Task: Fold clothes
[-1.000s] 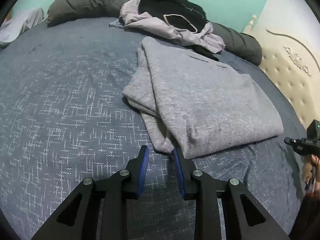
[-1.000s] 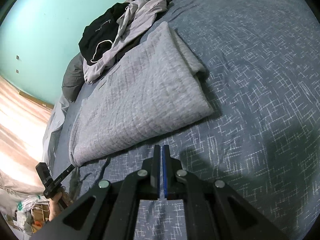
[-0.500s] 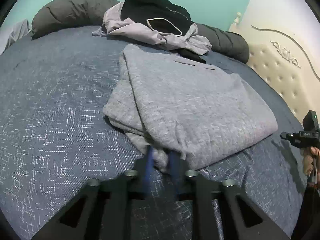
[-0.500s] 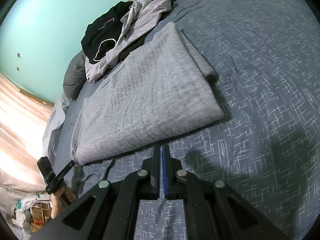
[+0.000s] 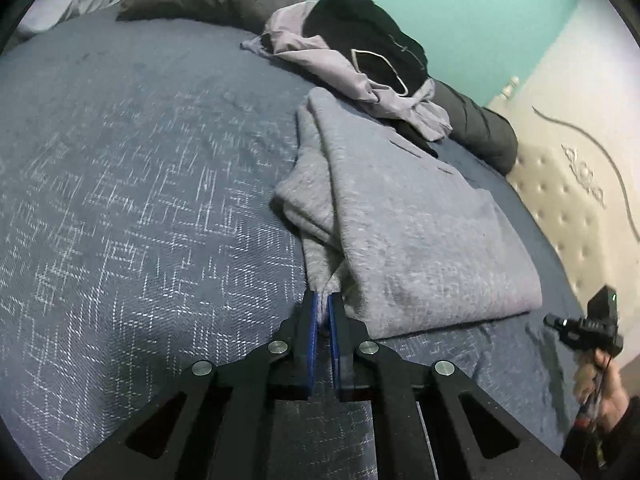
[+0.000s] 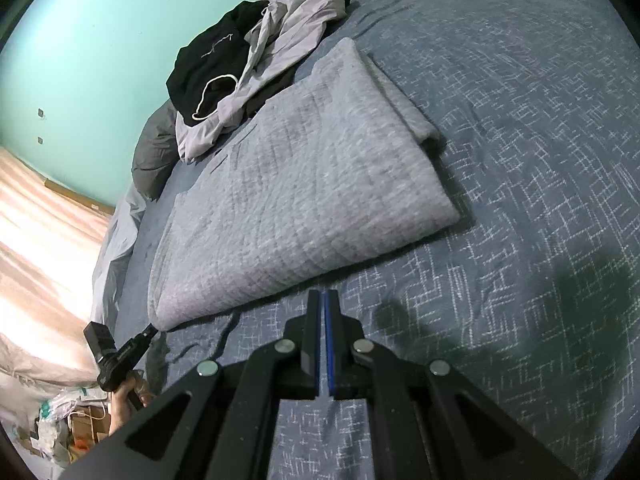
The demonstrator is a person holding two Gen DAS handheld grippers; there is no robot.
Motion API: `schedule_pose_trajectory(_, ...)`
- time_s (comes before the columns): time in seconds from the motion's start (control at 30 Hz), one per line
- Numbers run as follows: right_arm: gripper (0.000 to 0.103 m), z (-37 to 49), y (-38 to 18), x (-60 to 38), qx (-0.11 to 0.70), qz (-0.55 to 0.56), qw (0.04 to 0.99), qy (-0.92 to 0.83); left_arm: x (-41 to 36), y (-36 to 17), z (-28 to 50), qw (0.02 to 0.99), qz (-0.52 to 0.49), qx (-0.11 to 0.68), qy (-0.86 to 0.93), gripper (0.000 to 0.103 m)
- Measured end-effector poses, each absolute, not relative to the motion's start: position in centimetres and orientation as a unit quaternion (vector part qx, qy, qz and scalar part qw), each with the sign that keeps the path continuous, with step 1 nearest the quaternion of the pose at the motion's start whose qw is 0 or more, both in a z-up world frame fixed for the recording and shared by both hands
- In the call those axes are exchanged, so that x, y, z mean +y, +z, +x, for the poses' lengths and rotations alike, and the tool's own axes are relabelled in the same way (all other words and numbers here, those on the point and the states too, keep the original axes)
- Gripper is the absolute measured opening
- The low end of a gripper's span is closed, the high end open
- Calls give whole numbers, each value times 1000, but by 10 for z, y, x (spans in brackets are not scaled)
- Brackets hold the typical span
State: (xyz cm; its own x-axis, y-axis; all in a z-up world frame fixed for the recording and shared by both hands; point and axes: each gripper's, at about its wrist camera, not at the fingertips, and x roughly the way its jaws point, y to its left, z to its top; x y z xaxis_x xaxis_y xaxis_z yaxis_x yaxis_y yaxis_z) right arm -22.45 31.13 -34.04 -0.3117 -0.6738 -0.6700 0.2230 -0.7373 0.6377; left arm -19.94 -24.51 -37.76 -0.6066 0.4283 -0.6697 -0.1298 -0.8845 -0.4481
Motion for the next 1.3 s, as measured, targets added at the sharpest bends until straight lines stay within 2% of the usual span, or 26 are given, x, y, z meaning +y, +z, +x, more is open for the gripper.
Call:
schedule_pose_trajectory(0.33,3,-224,-345,311,-229,514,283,-777,-236,-357,-201,169,-387,-146,895,12)
schedule_pose_trajectory(0.53,3,-223,-345,310,-231,512,285,-777,-224,-369,-209,195,-405,-146,881,13)
schedule_pose_trajectory(0.77,3,-222,-346,312,-230,514,284,-776,-213,-369,-218,217,-403,-137,879,25)
schedule_pose_trajectory(0.93,3,-222,-347,313,-233,515,281,-775,-207,-375,-221,226,-410,-126,875,25)
schedule_pose_trajectory(1.0,3,-221,-347,312,-234,516,282,-774,-205,-377,-225,225,-414,-118,874,23)
schedule_pose_trajectory(1.07,3,-221,-345,311,-231,516,284,-775,-204,-378,-226,220,-416,-112,875,4)
schedule_pose_trajectory(1.3,3,-222,-340,309,-233,512,288,-775,-206,-374,-223,207,-415,-111,879,3)
